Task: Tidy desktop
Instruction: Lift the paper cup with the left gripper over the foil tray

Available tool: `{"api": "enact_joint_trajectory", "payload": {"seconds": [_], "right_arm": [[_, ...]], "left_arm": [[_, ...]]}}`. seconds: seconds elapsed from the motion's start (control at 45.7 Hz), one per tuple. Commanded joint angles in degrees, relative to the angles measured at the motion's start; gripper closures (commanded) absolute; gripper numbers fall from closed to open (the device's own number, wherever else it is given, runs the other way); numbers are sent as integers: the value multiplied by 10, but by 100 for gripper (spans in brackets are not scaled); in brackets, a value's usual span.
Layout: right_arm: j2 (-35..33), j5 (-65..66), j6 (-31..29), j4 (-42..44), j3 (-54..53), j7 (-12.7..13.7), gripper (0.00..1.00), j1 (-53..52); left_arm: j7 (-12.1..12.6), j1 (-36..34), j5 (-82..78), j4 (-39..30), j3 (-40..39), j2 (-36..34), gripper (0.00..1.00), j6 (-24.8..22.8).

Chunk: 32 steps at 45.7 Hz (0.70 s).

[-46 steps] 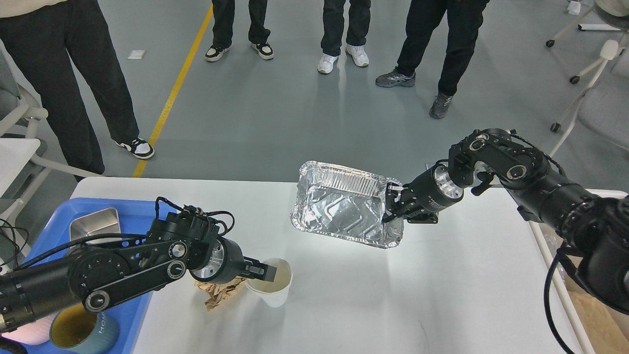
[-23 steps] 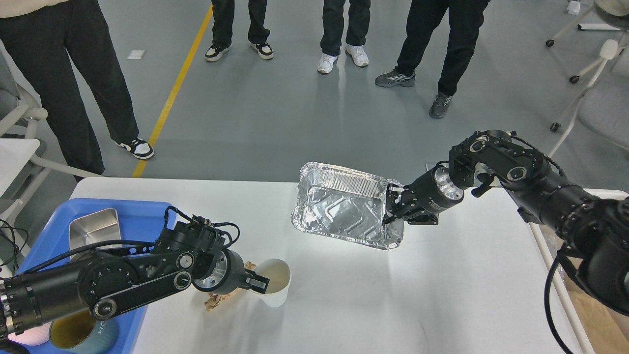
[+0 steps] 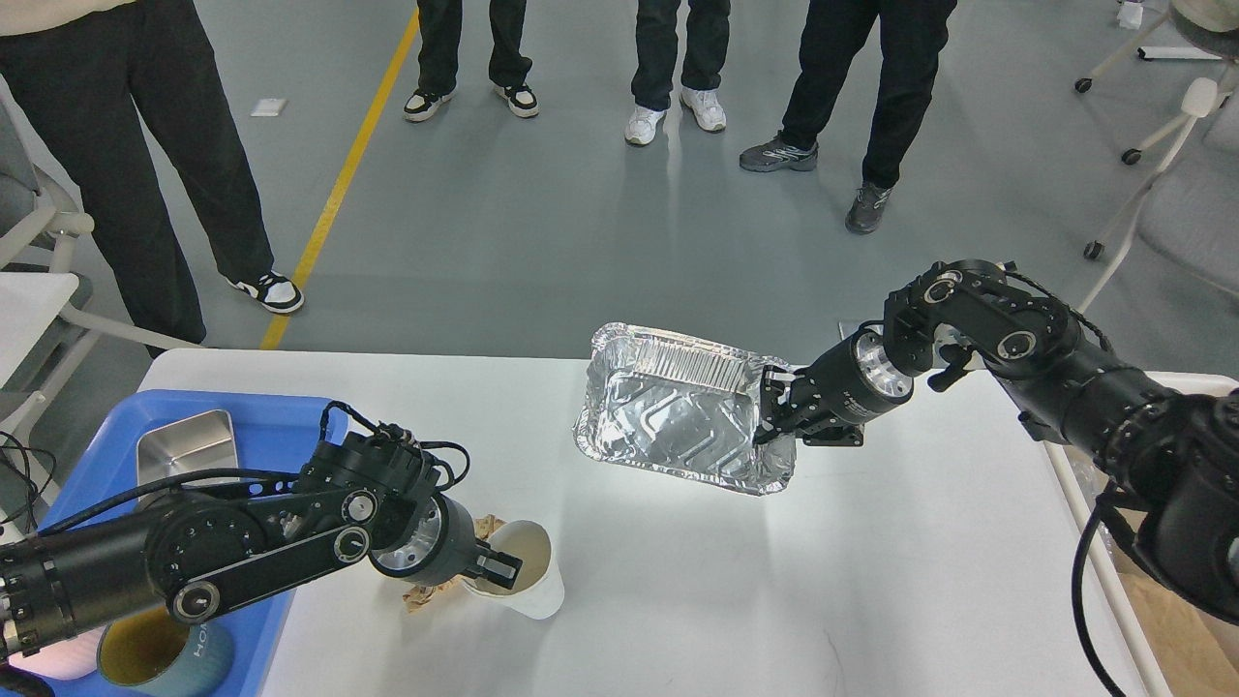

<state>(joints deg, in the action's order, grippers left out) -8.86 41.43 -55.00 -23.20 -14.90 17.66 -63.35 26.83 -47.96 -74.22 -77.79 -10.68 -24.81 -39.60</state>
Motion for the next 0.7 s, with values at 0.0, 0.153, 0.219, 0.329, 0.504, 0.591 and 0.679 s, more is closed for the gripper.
{"api": "enact_joint_trajectory", "payload": {"seconds": [0.0, 0.153, 0.219, 0.329, 0.504, 0.591, 0.679], "right_arm": [[0, 3, 0, 0, 0, 0, 100, 1], [0, 7, 0, 0, 1, 0, 100, 4], [0, 7, 0, 0, 1, 0, 100, 4], [0, 6, 0, 0, 1, 1, 100, 3], [2, 6, 0, 0, 1, 1, 100, 2], [3, 7, 0, 0, 1, 1, 100, 3], [3, 7, 0, 0, 1, 1, 100, 3]], "left_arm": [[0, -4, 2, -21, -44, -1, 99, -41], [10, -58, 44, -61, -143, -2, 99, -147], [24, -111, 96, -75, -178, -9, 99, -154], [26, -250, 220, -70, -186, -38, 99, -154], [24, -443, 382, -27, -139, -74, 98, -154], [22, -494, 413, -13, -116, -83, 98, -154], [22, -518, 438, -8, -114, -92, 98, -154]]}}
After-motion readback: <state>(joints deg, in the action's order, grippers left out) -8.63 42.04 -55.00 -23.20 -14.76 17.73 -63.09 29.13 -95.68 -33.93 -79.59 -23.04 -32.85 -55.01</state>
